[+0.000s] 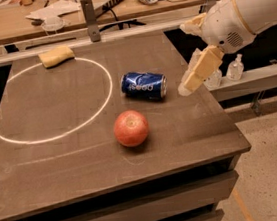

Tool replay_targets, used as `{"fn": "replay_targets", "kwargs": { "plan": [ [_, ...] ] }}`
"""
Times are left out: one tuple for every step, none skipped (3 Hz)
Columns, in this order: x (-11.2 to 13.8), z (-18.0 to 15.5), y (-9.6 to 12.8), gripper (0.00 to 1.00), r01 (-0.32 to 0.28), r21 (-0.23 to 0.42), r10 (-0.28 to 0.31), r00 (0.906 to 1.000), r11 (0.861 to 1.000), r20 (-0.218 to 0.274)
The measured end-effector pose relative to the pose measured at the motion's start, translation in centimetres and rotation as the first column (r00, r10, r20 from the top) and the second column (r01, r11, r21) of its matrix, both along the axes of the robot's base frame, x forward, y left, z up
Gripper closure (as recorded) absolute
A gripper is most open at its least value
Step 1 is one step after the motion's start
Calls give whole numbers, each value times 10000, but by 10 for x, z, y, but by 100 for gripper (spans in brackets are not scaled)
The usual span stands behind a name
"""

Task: Move pepsi can near sponge

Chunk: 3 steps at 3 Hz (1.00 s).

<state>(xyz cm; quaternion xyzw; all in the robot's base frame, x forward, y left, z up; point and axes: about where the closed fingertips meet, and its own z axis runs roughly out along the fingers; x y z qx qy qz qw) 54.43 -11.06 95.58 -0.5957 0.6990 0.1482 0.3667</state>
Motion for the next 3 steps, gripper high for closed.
{"fn": "replay_targets", "kwargs": {
  "plan": [
    [15, -23, 22, 0, 466, 224, -470, 9987, 9987, 202],
    [17, -20, 22, 0, 504, 250, -511, 9983, 9984, 283],
    [21, -36, 27, 0, 1210, 862, -1206, 9927, 9889, -98]
  ]
}}
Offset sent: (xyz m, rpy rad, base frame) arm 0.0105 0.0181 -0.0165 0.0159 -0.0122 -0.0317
